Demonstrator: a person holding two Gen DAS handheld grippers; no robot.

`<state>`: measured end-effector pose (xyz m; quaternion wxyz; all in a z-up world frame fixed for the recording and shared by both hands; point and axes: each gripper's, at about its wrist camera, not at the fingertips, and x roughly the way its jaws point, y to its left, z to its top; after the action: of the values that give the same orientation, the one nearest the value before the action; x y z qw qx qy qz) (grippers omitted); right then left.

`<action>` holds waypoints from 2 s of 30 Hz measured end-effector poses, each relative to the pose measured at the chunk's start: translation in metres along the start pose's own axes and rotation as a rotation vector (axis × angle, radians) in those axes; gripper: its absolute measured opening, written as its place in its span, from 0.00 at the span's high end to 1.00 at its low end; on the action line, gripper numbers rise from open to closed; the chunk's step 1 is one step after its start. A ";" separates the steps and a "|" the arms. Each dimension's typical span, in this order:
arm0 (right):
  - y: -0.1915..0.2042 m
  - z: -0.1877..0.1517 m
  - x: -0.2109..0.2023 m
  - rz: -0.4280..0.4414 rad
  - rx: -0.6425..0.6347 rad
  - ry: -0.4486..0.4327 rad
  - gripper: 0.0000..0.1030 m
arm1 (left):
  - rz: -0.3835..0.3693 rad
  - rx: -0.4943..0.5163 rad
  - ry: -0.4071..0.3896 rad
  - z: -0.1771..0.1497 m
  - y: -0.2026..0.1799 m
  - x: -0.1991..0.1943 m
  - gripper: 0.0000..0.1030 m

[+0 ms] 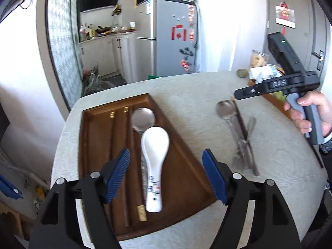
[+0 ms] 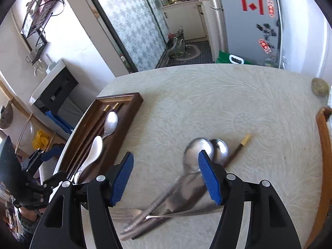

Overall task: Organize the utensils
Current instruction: 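Reach the left gripper to the long steel spoon and grasp its handle, then carry the steel spoon into the tray and open the left gripper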

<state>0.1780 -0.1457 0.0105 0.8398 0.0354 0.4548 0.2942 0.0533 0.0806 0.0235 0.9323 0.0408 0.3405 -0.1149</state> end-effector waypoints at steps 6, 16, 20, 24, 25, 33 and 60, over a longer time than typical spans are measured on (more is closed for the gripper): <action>-0.027 -0.001 0.012 0.029 0.045 0.011 0.46 | -0.102 0.087 0.054 0.007 -0.063 0.025 0.25; -0.032 0.005 0.043 0.018 0.033 0.057 0.57 | -0.181 0.139 0.113 0.012 -0.114 0.070 0.30; -0.030 0.004 0.049 0.004 0.003 0.058 0.57 | -0.202 0.134 0.133 0.010 -0.118 0.085 0.30; -0.031 0.003 0.050 0.024 -0.005 0.053 0.58 | -0.224 0.122 0.144 0.009 -0.119 0.094 0.30; -0.031 0.002 0.050 0.025 -0.006 0.055 0.59 | -0.219 0.123 0.147 0.007 -0.118 0.095 0.30; -0.032 -0.002 0.052 0.001 -0.012 0.050 0.94 | -0.209 0.122 0.176 0.003 -0.115 0.109 0.30; 0.011 0.010 -0.012 0.097 0.020 -0.052 0.99 | -0.169 0.085 0.148 0.008 -0.092 0.086 0.88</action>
<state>0.1759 -0.1414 0.0291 0.8357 0.0737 0.4335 0.3290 0.0996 -0.0260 -0.0253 0.8891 0.0599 0.4054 -0.2040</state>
